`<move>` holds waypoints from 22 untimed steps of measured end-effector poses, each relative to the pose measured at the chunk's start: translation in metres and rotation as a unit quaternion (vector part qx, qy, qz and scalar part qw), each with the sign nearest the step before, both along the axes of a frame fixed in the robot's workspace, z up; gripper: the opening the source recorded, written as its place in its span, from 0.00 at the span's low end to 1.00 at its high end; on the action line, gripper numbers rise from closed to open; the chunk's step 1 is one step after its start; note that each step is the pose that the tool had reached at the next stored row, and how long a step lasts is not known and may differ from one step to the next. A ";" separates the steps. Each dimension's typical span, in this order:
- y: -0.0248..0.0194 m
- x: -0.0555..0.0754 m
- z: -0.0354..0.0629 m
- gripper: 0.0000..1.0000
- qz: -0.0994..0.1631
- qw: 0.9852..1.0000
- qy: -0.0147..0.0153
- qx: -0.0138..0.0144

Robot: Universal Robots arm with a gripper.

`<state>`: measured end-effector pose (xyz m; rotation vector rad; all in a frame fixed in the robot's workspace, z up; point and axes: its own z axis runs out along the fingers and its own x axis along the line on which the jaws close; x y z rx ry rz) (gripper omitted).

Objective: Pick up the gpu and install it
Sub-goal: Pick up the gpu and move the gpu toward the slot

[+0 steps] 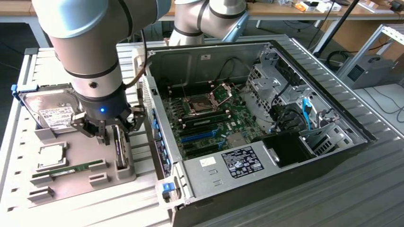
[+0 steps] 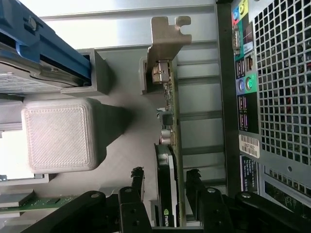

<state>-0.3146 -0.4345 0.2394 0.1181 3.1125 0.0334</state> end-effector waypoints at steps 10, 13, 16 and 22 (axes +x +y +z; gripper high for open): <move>-0.0002 0.001 -0.0023 0.48 0.000 1.000 0.000 0.000; -0.0004 0.001 -0.0022 0.48 0.000 1.000 0.000 0.000; -0.0011 0.001 -0.0023 0.48 0.000 1.000 0.000 0.000; -0.0012 0.001 -0.0023 0.48 0.000 1.000 0.000 0.000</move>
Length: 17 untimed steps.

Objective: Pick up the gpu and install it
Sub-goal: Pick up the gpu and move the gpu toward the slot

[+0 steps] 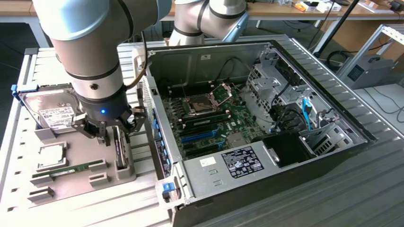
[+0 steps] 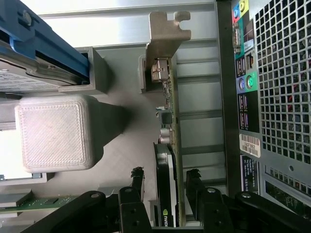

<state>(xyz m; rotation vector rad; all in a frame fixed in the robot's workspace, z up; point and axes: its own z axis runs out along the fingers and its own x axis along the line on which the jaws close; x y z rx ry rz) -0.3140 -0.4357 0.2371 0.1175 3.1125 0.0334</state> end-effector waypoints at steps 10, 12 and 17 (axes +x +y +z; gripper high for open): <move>0.0000 -0.001 0.0000 0.48 0.000 1.000 0.000 0.000; 0.0000 -0.001 0.0000 0.40 0.000 1.000 0.000 0.000; 0.0001 -0.001 0.0000 0.27 0.000 1.000 0.000 0.000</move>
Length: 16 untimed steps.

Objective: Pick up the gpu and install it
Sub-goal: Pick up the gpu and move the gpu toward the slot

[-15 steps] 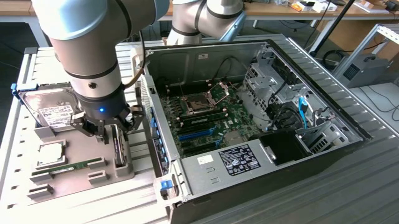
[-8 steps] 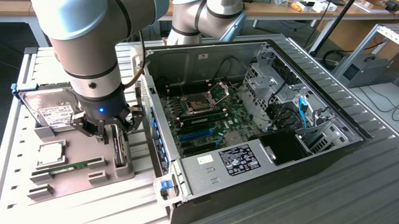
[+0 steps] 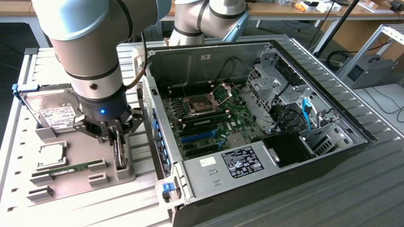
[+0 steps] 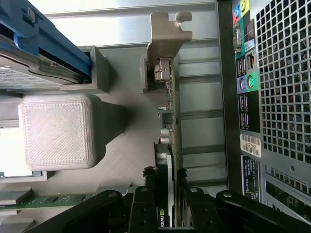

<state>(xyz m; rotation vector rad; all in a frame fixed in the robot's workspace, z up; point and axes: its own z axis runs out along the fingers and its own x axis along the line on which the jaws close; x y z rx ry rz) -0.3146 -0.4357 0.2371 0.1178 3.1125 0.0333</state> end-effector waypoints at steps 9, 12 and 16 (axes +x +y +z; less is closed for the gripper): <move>0.0000 0.000 -0.0001 0.27 0.031 1.000 0.000 0.000; 0.0000 0.000 -0.0001 0.27 0.037 0.999 0.000 0.000; 0.0000 0.000 0.0045 0.27 0.037 0.999 0.000 0.000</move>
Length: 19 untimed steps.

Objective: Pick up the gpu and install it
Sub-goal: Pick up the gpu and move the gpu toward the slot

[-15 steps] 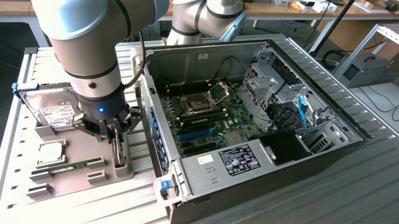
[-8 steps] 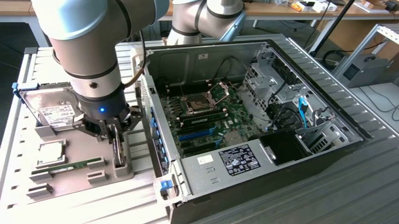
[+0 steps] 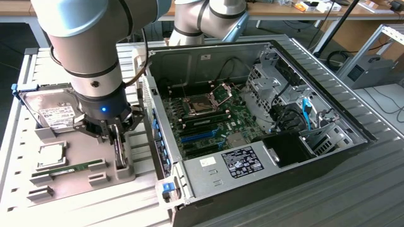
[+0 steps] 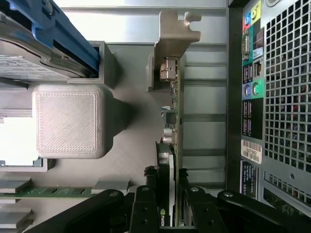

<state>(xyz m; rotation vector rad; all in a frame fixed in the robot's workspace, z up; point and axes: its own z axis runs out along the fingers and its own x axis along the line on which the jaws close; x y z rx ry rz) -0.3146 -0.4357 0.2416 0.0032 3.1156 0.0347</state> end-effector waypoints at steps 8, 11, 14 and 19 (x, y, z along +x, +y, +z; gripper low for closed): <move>0.0000 0.000 0.0287 0.27 0.000 1.000 0.000 0.000; 0.0000 0.000 0.0493 0.27 0.000 1.000 0.000 0.000; 0.0000 0.000 0.0628 0.27 0.000 1.000 0.000 -0.001; 0.0000 0.000 0.0857 0.27 0.000 1.000 0.000 -0.001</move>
